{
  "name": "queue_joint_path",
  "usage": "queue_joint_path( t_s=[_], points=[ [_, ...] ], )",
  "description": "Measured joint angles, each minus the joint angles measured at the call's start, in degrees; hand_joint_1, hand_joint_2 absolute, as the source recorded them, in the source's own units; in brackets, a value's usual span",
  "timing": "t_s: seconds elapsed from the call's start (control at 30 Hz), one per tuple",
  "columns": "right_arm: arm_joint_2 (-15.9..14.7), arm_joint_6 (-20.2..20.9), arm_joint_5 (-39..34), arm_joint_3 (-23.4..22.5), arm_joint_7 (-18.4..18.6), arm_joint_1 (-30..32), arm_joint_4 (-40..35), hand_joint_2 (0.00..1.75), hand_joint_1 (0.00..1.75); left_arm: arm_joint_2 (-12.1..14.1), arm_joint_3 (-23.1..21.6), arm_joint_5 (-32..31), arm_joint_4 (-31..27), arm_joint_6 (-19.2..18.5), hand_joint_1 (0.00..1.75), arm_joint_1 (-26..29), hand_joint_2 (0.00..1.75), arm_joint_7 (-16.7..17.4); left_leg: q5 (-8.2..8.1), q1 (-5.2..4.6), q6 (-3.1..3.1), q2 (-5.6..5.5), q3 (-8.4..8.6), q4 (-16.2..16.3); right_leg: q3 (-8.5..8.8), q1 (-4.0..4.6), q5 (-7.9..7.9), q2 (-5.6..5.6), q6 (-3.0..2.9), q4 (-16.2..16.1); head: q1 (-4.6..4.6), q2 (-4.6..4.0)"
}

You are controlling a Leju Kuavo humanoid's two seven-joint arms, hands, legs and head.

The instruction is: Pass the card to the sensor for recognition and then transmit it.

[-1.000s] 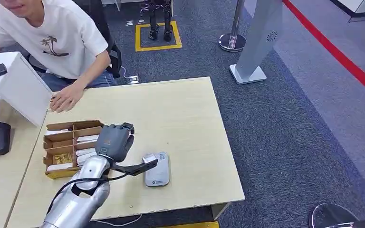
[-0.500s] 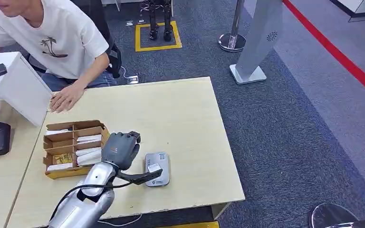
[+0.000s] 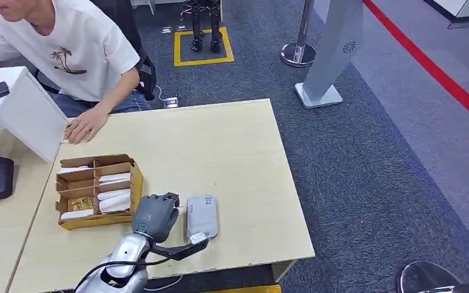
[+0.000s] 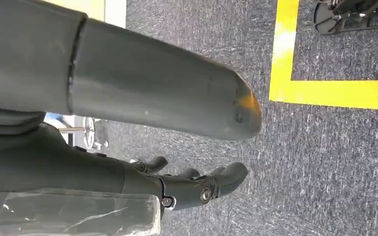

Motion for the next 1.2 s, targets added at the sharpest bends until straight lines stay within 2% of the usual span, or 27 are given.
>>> queue_joint_path(
  t_s=[0.13, 0.4, 0.67, 0.83, 1.2],
  points=[
    [0.0, 0.0, -0.2, 0.0, 0.0, 0.0, 0.0, 1.75, 0.00, 0.2, 0.0, 1.8, -3.0, 1.4, 1.75, 0.2, 1.75, -0.8, 0.00, 0.00, 0.00, -0.01, 0.00, 0.0, 0.01, 0.00, 0.01, -0.01, 0.01, 0.0, 0.00, 0.00],
    [0.0, 0.3, -0.1, 0.0, -0.1, 0.0, 0.0, 1.75, 0.00, 1.7, 0.9, 3.4, -9.9, 1.8, 1.75, -1.9, 1.75, -0.9, 0.01, 0.00, 0.00, -0.01, 0.00, 0.0, 0.01, 0.00, 0.02, -0.01, 0.01, 0.0, -0.02, 0.00],
    [0.0, 0.5, 0.4, 0.0, 0.0, 0.1, 0.0, 1.75, 0.00, 2.9, 2.6, 3.3, -12.3, 1.1, 1.75, -4.1, 1.75, -1.5, 0.04, 0.00, -0.04, -0.02, 0.00, 0.0, 0.00, 0.00, 0.02, -0.01, 0.00, 0.0, 0.00, 0.00],
    [0.0, 1.0, 0.4, 0.0, -0.2, 0.0, 0.0, 1.75, 0.00, 1.8, 1.9, 3.8, -12.0, 0.1, 1.75, -4.1, 1.75, -3.3, 0.03, -0.02, -0.03, -0.02, 0.00, 0.0, 0.00, -0.02, 0.02, -0.01, 0.01, 0.0, 0.00, 0.00],
    [0.0, 1.2, 1.6, 0.0, 0.0, 0.0, -0.3, 1.75, 0.00, -2.1, -2.7, 7.1, -10.6, -0.8, 1.75, -3.7, 1.75, -5.9, 0.03, -0.03, -0.03, -0.02, 0.00, 0.0, -0.01, -0.04, 0.02, -0.01, 0.01, 0.0, 0.00, 0.00]
  ],
)
